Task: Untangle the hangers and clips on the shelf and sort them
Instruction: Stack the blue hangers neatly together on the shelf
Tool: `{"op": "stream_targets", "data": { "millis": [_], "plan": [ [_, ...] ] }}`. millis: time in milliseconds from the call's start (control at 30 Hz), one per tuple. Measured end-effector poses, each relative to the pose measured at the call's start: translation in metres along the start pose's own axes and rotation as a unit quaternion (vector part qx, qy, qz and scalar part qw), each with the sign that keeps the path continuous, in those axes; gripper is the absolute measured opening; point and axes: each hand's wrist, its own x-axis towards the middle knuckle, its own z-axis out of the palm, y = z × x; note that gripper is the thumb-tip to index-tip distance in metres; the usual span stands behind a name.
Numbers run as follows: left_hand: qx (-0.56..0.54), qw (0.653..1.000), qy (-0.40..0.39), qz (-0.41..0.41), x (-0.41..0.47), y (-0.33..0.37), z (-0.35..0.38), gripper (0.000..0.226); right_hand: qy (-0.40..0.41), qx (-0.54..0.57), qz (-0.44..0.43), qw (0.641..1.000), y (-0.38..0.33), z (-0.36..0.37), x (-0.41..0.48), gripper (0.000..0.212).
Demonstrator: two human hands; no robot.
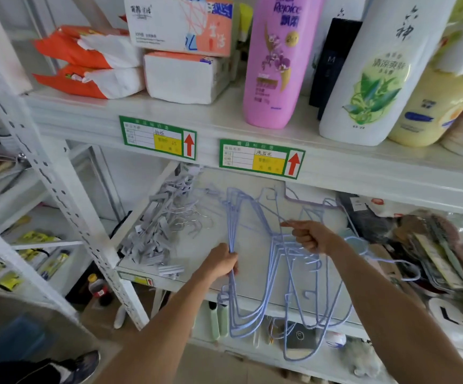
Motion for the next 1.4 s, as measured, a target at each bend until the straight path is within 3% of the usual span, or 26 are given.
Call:
{"op": "stream_targets", "data": {
  "millis": [133,233,300,367,500,600,667,733,867,1133,1300,1400],
  "plan": [
    [-0.14,0.989,0.018,-0.051,-0.001,0.011,0.001,0.046,-0.001,-0.031,0.01,0.999,0.002,0.027,0.009,0.03],
    [-0.131,0.989,0.017,-0.068,-0.004,0.016,0.0,0.07,0.028,-0.081,-0.015,0.996,0.013,0.043,0.011,0.029],
    [-0.102,0.992,0.026,-0.064,-0.006,0.02,0.0,0.079,0.061,-0.181,-0.047,0.98,0.021,0.048,0.007,0.028],
    [-0.077,0.994,0.041,-0.061,-0.007,0.022,0.002,0.074,0.098,-0.297,-0.083,0.946,0.025,0.052,-0.001,0.026],
    [-0.064,0.993,0.067,-0.07,-0.009,0.024,0.009,0.041,0.119,-0.401,-0.119,0.9,0.019,0.044,-0.01,0.014],
    [-0.052,0.994,0.068,-0.065,-0.008,0.025,0.01,0.033,0.282,-0.482,-0.128,0.82,0.017,0.02,-0.018,0.013],
    [-0.05,0.995,0.06,-0.063,-0.009,0.027,0.01,0.03,0.403,-0.509,-0.09,0.755,0.027,0.005,-0.025,0.035],
    [-0.044,0.996,0.048,-0.068,-0.01,0.029,0.01,0.026,0.444,-0.52,-0.038,0.729,0.036,-0.003,-0.03,0.051],
    [-0.037,0.996,0.031,-0.073,-0.017,0.037,0.009,0.021,0.44,-0.522,-0.045,0.729,0.035,-0.013,-0.028,0.037],
    [-0.045,0.995,0.008,-0.084,-0.021,0.04,0.006,0.023,0.391,-0.5,-0.082,0.768,0.022,-0.025,-0.033,0.019],
    [-0.031,0.997,0.006,-0.075,-0.022,0.042,0.002,0.022,0.445,-0.451,-0.13,0.763,0.005,-0.035,-0.05,0.026],
    [-0.019,0.998,0.003,-0.062,-0.021,0.042,0.0,0.023,0.485,-0.363,-0.143,0.783,-0.002,-0.045,-0.054,0.027]
  ]
}}
